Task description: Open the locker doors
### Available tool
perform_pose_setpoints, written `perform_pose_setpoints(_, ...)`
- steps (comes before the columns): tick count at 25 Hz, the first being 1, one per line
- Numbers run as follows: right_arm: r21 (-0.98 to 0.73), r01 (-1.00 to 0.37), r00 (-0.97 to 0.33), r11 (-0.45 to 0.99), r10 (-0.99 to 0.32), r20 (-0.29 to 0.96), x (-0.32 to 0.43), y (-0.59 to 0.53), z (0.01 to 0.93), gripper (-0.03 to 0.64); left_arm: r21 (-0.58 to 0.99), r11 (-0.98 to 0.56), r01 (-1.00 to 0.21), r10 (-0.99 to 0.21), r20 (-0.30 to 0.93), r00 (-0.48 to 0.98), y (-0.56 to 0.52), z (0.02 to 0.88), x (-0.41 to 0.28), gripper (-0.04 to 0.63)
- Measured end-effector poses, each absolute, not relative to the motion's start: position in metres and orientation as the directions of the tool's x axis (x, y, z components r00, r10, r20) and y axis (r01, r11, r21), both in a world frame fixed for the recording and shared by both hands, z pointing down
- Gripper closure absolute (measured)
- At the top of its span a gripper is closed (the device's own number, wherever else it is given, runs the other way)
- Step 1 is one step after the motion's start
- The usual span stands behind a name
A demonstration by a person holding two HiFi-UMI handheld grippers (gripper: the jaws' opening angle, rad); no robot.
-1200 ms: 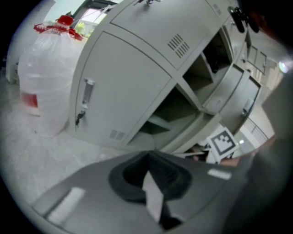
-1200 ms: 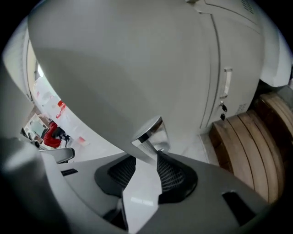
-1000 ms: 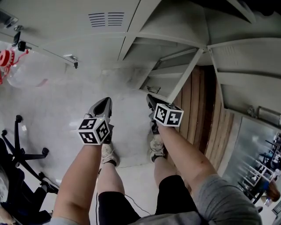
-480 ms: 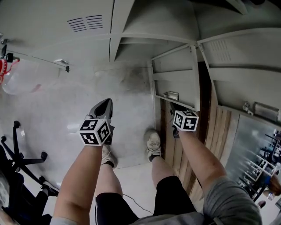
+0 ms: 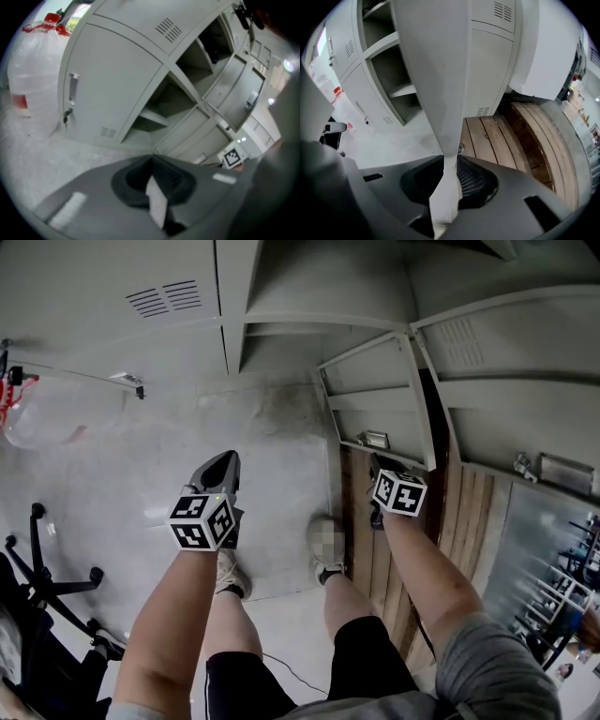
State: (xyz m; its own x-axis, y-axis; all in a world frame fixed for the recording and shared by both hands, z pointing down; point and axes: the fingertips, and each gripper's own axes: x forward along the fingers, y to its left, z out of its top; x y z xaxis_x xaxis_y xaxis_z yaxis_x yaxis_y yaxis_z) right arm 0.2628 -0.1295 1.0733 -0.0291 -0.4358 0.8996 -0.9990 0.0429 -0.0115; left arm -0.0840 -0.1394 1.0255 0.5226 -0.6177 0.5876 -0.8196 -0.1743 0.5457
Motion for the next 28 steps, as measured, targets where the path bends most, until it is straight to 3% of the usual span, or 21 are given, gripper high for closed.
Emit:
perform_pose_setpoints(4,-0.106,-0.994,-0.091,-0.023,-0.359,0.929,0.219,-0.094,1.098,0.511,0.538,-0.169,-0.826,-0.624,0.590,0.512,-0.141,1.026,-0.087,0.591)
perform_pose_setpoints(8,-0.283,-0.949,-0.316,0.142,-0.403,0.859,0.119,-0.106,1.094,0.571,0.529,-0.182,-0.829,-0.631,0.584,0.511,-0.143,1.026,-0.086,0.591)
perform_pose_setpoints(11,-0.310,-0.919,-0.390,0.242,-0.458,0.799,0.074,-0.139,1.084,0.591,0.517,-0.213,-0.829,-0.611,0.592,0.526,-0.138,1.028,-0.083,0.592)
perform_pose_setpoints(16,-0.283,-0.905,-0.411,0.319,-0.480,0.775,0.053,-0.179,1.077,0.594,0.516,-0.230,-0.825,-0.584,0.605,0.541,-0.136,1.032,-0.080,0.594)
perform_pose_setpoints(28,-0.271,-0.909,-0.397,0.318,-0.453,0.798,0.074,-0.153,1.059,0.594,0.501,-0.208,-0.840,-0.623,0.594,0.509,-0.134,1.008,-0.082,0.591)
